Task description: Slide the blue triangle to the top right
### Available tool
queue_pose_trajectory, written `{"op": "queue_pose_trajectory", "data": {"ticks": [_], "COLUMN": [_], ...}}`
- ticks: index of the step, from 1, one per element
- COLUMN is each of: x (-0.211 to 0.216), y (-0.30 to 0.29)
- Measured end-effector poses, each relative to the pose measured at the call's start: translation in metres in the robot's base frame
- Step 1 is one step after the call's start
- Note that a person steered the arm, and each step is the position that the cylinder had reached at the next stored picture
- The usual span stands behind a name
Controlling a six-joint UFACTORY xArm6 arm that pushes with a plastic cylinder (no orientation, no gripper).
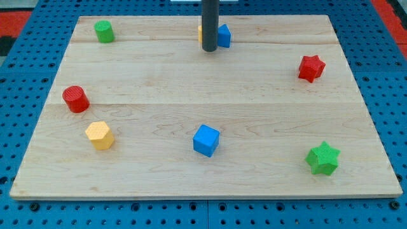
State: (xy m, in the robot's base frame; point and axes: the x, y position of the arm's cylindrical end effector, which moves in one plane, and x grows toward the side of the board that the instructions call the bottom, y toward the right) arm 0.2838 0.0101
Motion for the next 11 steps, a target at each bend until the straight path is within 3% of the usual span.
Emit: {"op": "queue_pose_trajectory", "data": {"ticks": [4,6,11], "x": [-0.057,-0.069,-0.068], "y": [0.060,0.037,0.173]}}
